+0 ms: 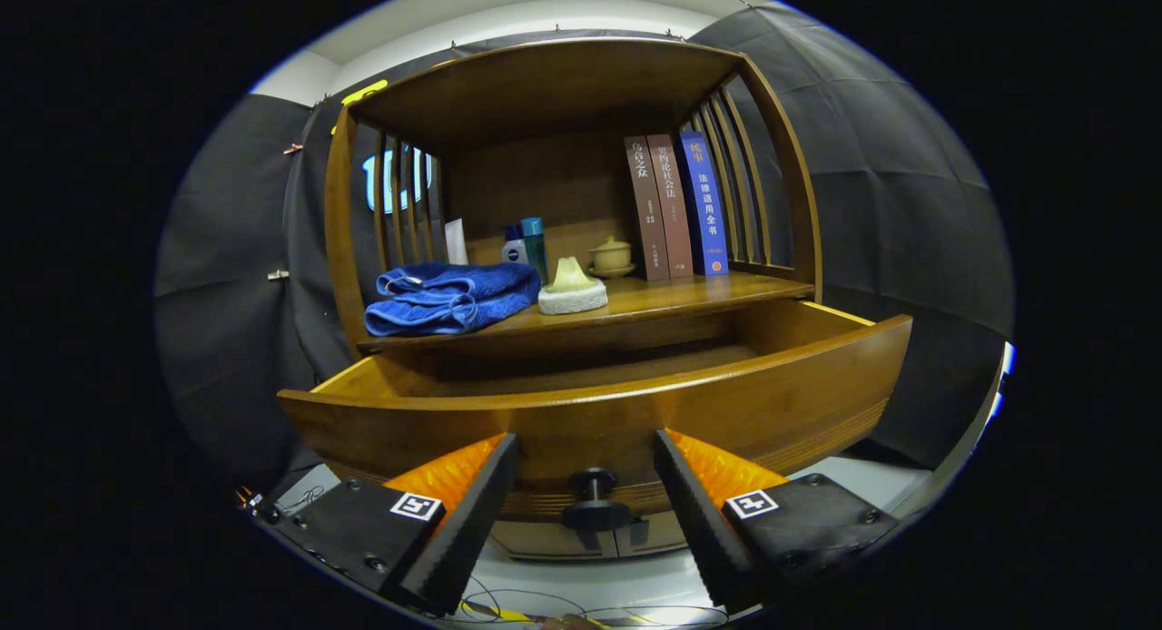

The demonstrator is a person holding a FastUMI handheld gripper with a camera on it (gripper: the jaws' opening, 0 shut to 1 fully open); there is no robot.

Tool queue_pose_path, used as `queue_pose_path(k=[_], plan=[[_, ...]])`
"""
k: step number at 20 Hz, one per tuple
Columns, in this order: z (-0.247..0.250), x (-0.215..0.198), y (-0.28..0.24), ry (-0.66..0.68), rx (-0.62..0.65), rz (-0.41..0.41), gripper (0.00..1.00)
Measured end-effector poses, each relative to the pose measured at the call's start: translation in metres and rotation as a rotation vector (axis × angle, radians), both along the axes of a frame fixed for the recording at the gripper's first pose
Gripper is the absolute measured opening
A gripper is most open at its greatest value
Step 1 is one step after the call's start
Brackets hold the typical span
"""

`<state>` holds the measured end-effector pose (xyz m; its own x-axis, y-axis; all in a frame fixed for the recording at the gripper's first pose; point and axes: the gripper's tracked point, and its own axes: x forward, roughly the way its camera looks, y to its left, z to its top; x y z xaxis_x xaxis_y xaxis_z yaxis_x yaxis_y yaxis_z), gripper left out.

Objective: Pull open the drawer, take out the items inside it, and place them on the countertop above the cabinet.

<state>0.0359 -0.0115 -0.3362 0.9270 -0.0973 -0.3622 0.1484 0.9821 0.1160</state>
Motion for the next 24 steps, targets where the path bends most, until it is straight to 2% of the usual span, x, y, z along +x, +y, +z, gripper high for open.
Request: queue_pose_path(k=[6,13,24], plan=[[-0.013,0.058,-0.006,-0.003,0.001,0.003,0.98],[-0.021,0.097,-0.009,-0.006,0.011,-0.001,0.98],[-0.023,0.109,-0.008,-0.012,0.001,-0.007,0.99]])
